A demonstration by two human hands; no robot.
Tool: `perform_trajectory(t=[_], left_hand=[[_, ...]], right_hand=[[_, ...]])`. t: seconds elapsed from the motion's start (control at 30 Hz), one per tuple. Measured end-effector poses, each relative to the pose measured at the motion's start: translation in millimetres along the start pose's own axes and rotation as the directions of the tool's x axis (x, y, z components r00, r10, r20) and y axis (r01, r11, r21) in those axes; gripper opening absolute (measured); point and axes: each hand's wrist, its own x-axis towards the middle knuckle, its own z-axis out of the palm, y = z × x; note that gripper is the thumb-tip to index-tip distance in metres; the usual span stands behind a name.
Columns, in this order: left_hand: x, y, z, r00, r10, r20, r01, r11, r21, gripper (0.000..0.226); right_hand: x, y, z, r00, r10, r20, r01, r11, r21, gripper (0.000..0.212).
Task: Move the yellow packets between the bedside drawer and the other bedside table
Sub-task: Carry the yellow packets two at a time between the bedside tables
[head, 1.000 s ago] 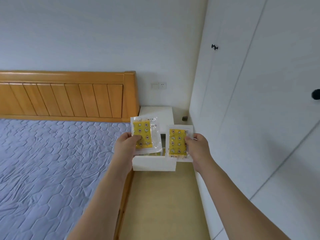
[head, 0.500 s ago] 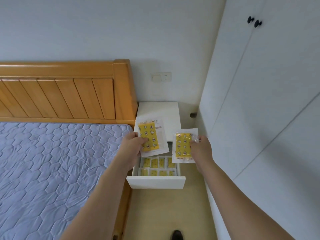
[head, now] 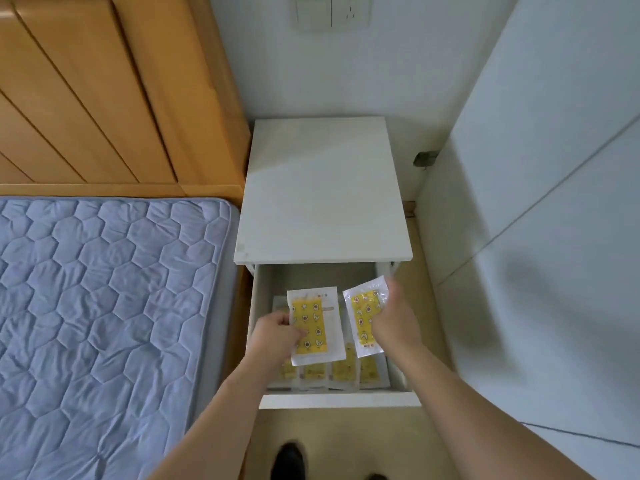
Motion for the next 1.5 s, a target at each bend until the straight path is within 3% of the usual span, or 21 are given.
perform_trajectory(t=[0.27, 0.43, 0.53, 0.67, 0.8, 0.87, 1.0, 1.1, 1.2, 1.33, 1.5], left_hand=[[189, -72, 76, 0.997, -0.075, 0.014, 0.074, 0.996, 0.051, 0.008], [226, -83, 114, 0.998, -0.034, 0.05, 0.024, 0.98, 0.198, 0.01], [219, -78, 118, 1.0, 0.01, 0.024, -0.019, 0.929, 0.37, 0.008], [163, -39, 95, 0.998, 0.069, 0.009, -0.064, 0.859, 0.508, 0.032], [73, 18, 47, 0.989, 0.147, 0.026, -0.138, 0.836, 0.531, 0.035], [16, 50, 19, 0.972, 0.229, 0.048, -0.214, 0.792, 0.572, 0.032], [-100, 105, -35, 0.898, 0.43, 0.092, -0.382, 0.659, 0.648, 0.038], [-169, 125, -66, 0.821, 0.565, 0.078, -0.447, 0.552, 0.704, 0.039], [-218, 125, -90, 0.77, 0.638, 0.018, -0.437, 0.507, 0.743, 0.04], [-268, 108, -115, 0.713, 0.682, -0.161, -0.354, 0.549, 0.757, 0.037], [-338, 51, -151, 0.665, 0.638, -0.388, -0.17, 0.635, 0.753, 0.047]], right_hand=[[131, 97, 118, 0.992, 0.117, -0.047, -0.121, 0.987, -0.102, 0.068], [165, 124, 140, 0.98, 0.137, -0.143, -0.149, 0.986, -0.074, 0.073], [154, 115, 129, 0.982, 0.172, -0.079, -0.176, 0.983, -0.052, 0.086], [105, 68, 88, 0.988, 0.151, -0.029, -0.153, 0.983, -0.106, 0.088], [28, -4, 26, 0.997, 0.052, 0.058, -0.04, 0.982, -0.185, 0.056], [-20, -48, -11, 0.996, -0.022, 0.09, 0.044, 0.967, -0.251, 0.045], [-109, -125, -73, 0.963, -0.241, 0.12, 0.268, 0.888, -0.373, 0.047], [-156, -165, -102, 0.912, -0.382, 0.148, 0.407, 0.807, -0.428, 0.053], [-190, -193, -121, 0.853, -0.495, 0.163, 0.511, 0.734, -0.447, 0.055], [-223, -215, -129, 0.739, -0.618, 0.27, 0.663, 0.595, -0.453, 0.05], [-281, -240, -108, 0.57, -0.697, 0.435, 0.819, 0.433, -0.377, 0.054]])
